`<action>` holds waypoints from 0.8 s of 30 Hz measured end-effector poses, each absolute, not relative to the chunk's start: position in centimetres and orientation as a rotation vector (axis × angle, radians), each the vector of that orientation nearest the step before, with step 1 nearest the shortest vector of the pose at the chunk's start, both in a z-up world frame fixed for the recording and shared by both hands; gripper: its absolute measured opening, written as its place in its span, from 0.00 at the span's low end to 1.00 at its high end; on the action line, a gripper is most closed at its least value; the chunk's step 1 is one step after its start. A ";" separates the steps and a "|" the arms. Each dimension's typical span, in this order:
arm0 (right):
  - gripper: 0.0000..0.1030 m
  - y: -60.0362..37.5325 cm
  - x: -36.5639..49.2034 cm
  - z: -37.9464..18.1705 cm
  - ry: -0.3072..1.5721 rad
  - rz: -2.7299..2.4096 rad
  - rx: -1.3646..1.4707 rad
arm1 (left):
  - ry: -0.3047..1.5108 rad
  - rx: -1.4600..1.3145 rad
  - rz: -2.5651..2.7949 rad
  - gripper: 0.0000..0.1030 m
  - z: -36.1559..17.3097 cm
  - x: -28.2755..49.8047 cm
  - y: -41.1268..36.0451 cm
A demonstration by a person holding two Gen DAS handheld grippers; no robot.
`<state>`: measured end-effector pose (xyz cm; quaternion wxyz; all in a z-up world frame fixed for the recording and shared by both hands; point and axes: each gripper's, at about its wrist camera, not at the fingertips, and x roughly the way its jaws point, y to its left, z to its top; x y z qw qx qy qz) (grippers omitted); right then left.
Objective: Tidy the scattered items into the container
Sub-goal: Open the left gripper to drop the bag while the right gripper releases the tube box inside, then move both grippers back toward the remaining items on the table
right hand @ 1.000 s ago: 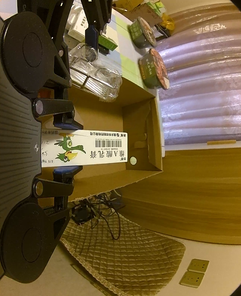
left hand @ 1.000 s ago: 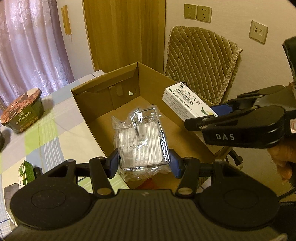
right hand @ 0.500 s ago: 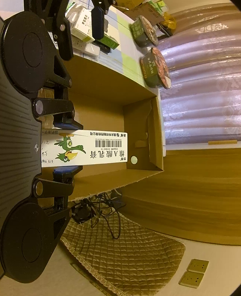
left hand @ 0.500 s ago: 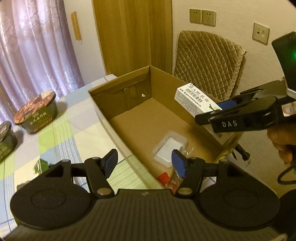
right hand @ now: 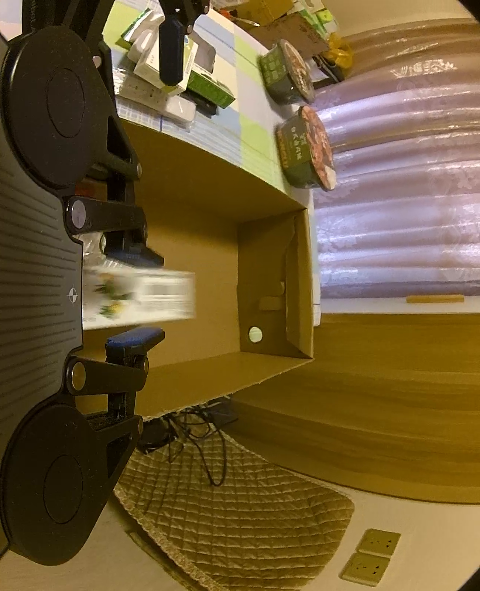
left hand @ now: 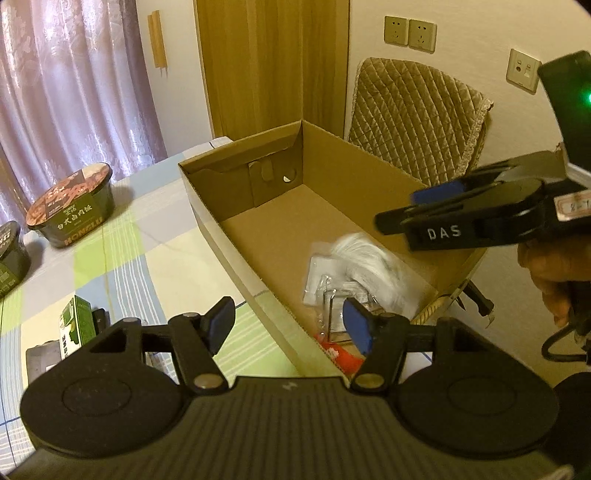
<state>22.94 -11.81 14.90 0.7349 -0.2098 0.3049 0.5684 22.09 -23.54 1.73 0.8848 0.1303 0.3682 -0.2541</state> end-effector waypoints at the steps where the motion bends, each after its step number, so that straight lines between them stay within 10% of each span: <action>1: 0.82 -12.0 22.9 15.0 0.660 1.249 -0.446 | 0.768 0.269 -0.526 0.59 1.7 22.1 -23.4; 24: 0.81 -15.2 19.7 16.8 0.681 1.261 -0.413 | 0.802 0.210 -0.456 0.59 2.2 19.4 -18.9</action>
